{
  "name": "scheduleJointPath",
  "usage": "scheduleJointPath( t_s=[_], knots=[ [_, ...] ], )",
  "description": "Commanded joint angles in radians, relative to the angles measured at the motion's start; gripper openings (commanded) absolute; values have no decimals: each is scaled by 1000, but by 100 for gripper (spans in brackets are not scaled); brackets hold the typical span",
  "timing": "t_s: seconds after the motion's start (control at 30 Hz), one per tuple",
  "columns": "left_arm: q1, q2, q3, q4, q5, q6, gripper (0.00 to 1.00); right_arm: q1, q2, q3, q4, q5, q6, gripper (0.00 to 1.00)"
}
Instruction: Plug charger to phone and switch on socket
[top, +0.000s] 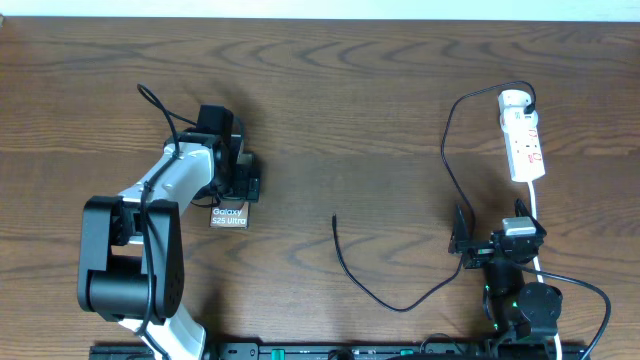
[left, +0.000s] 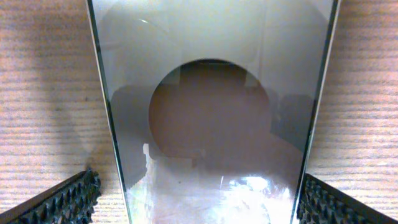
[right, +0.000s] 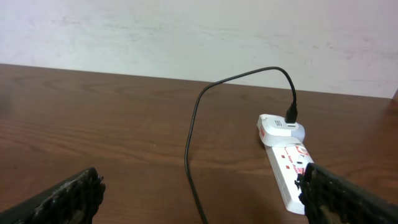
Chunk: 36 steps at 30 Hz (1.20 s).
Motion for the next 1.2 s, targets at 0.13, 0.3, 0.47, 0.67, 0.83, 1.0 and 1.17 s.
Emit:
scheduleJointPath(
  t_s=[0.13, 0.3, 0.47, 0.67, 0.83, 1.0, 1.17],
  knots=[
    [2, 46, -6, 15, 124, 38, 98, 6, -6, -1, -4, 7, -12, 99],
    [2, 46, -6, 8, 122, 37, 98, 6, -6, -1, -4, 7, -12, 99],
    [2, 46, -6, 6, 122, 37, 98, 6, -6, -1, -4, 7, -12, 99],
    [2, 46, -6, 0, 121, 37, 98, 6, -6, -1, -4, 7, -12, 99],
    [2, 46, -10, 0, 67, 37, 98, 6, -6, -1, -4, 7, -12, 99],
    [2, 46, -12, -9, 50, 37, 98, 6, -6, -1, -4, 7, -12, 99],
    [2, 46, -12, -12, 50, 37, 98, 6, -6, -1, -4, 7, -12, 99]
  ],
)
